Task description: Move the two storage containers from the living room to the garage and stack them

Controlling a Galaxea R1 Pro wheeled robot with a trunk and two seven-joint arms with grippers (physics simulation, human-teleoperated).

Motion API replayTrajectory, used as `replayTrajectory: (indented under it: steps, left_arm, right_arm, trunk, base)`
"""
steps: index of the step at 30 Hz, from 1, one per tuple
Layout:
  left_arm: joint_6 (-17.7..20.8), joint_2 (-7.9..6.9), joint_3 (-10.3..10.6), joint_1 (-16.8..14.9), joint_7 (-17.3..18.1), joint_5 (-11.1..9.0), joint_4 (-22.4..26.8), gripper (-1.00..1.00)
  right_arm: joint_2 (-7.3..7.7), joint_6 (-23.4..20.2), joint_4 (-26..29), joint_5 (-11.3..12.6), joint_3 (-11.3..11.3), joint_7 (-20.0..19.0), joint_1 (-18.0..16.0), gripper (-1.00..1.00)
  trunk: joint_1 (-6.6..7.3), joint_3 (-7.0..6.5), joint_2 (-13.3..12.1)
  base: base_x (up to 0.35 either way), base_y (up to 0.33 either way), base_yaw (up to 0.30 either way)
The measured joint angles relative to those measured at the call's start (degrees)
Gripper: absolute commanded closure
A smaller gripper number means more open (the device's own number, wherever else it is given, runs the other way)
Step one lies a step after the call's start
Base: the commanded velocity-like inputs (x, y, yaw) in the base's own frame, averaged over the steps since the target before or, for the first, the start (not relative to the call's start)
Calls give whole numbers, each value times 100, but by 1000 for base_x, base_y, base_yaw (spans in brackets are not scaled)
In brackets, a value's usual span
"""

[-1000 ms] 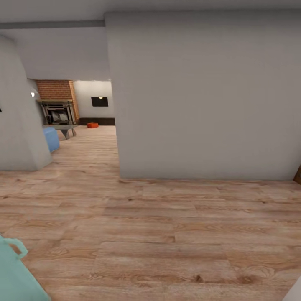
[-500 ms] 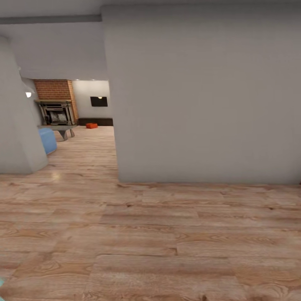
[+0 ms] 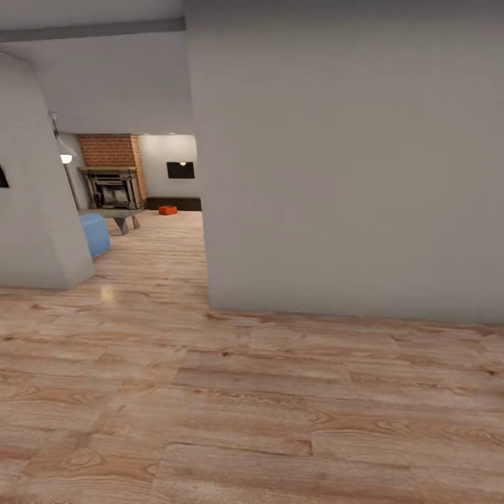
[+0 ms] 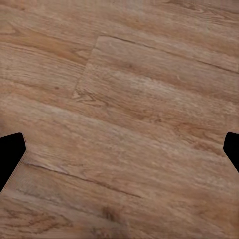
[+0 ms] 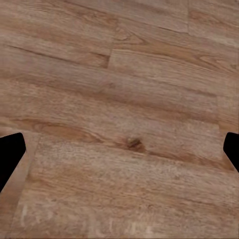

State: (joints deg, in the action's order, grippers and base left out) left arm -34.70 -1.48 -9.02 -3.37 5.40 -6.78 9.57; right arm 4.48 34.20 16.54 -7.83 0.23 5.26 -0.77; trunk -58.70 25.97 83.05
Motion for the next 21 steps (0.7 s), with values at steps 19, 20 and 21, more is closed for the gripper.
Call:
replayTrajectory:
  steps: [19, 20, 21]
  left_arm:
    - [9, -1, -10, 0, -31, -2, 1, -100]
    - [9, 2, -10, 0, -32, -1, 1, -100]
    - [10, 6, -10, 0, -33, -1, 0, -100]
  right_arm:
    - [0, 0, 0, 0, 0, 7, 0, -100]
    - [0, 0, 0, 0, 0, 8, 0, -100]
    - [0, 0, 0, 0, 0, 8, 0, -100]
  trunk:
    - [1, 0, 0]
    - [1, 0, 0]
    - [1, 0, 0]
  base:
    - [318, 0, 296]
    - [325, 0, 296]
    - [325, 0, 296]
